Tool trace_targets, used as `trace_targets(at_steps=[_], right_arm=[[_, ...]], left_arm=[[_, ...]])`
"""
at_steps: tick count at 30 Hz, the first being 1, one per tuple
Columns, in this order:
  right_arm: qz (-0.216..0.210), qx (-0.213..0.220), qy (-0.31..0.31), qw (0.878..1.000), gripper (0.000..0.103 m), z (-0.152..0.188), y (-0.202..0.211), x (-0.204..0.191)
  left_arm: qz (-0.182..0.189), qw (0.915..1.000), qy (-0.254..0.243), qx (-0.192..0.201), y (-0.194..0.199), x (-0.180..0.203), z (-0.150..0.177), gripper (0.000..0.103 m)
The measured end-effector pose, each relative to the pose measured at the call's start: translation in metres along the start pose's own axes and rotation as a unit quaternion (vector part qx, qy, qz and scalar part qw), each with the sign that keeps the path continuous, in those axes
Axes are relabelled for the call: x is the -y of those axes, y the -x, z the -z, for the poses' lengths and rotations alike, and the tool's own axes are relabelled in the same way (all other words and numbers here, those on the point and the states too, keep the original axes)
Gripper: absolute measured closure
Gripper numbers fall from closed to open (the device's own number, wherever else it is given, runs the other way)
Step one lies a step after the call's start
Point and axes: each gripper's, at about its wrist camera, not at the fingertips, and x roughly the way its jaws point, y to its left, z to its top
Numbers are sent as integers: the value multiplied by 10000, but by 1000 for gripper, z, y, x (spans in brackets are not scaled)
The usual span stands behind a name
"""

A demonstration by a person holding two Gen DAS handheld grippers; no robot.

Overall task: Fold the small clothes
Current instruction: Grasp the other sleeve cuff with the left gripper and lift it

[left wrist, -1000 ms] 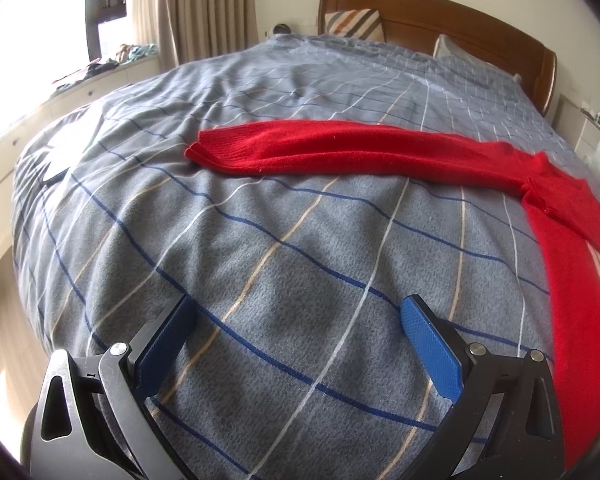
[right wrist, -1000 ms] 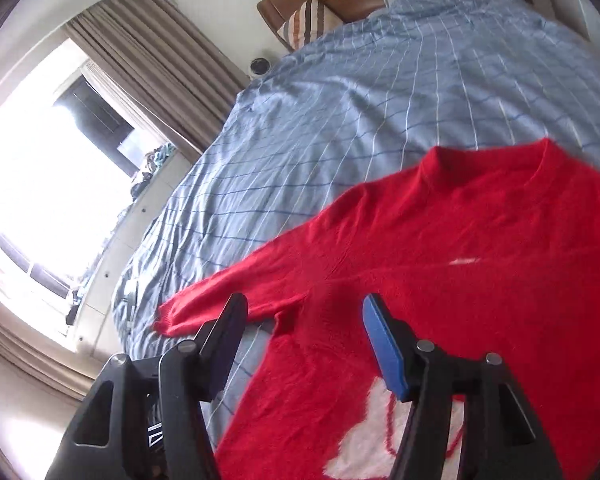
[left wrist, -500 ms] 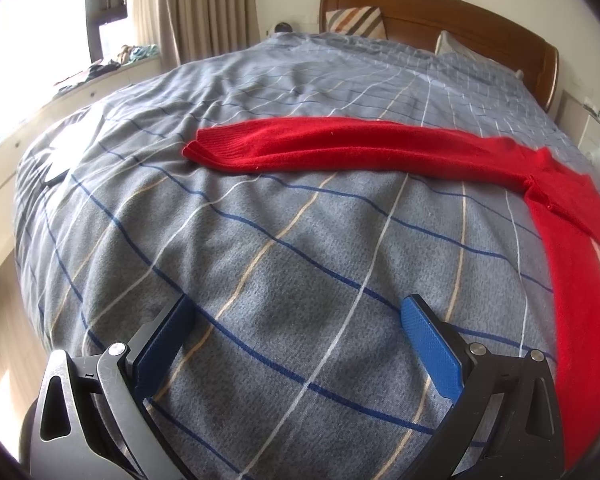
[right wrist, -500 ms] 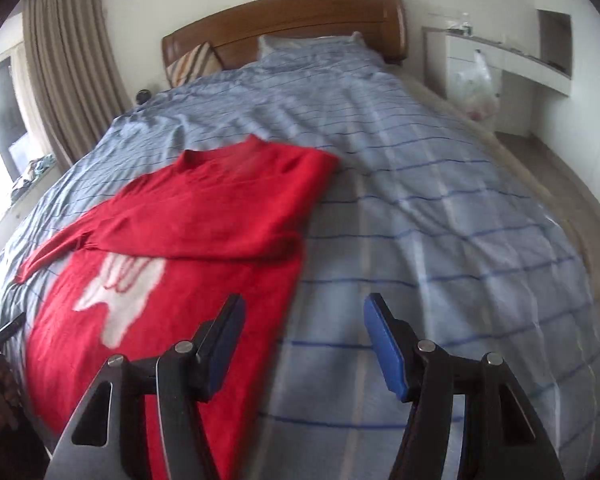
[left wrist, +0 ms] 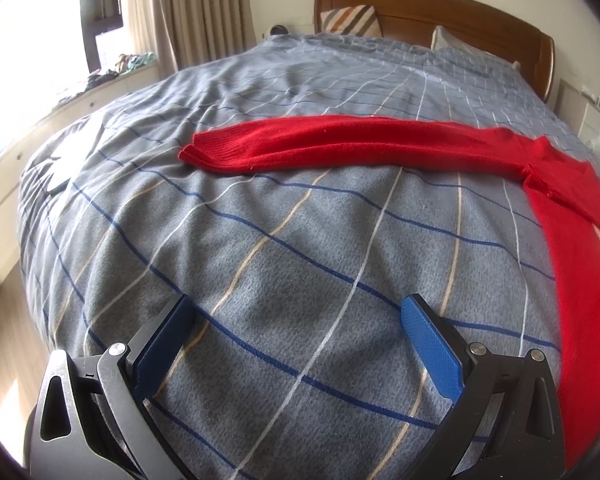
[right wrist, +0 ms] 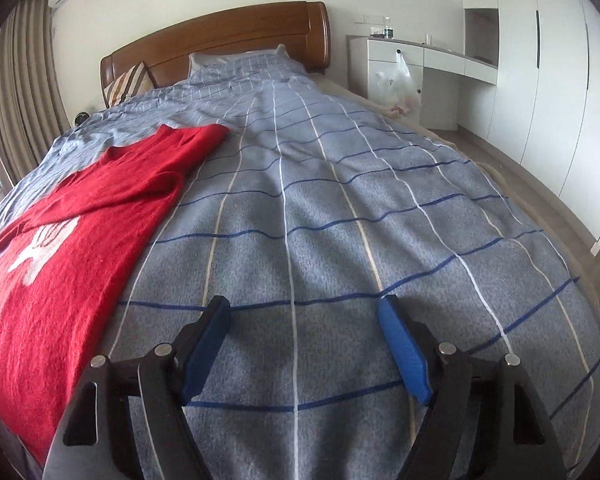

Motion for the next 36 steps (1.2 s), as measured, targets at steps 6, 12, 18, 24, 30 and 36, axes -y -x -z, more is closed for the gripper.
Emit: trace_targets(at_steps=[6,12,18,24,30,36], right_arm=[[-43,82,14,10000,20,8,-4,1],[-19,141,63,9999,18,12,-5,-1],[-5,183,95,9998,16,14,-5,-2],[18,197,120,9997,16,15,-4,-4],[13,217,134,9997,14,15,-4,-4],[41,230,162,9996,13,14,-5,-5]], left_arm=[[13,10000,27,-42,1,0,1,1],[50,9999,59,-107,-1,-3,-3,1],[79,9998,36,-161,-2,-4,-5,1],[320,9990,29,-314,1,-7,-10,1],[980,9898,977,-345,-5,-60,-62,1],[1070,9719,1694,-1237,-85,-114,-122,3]])
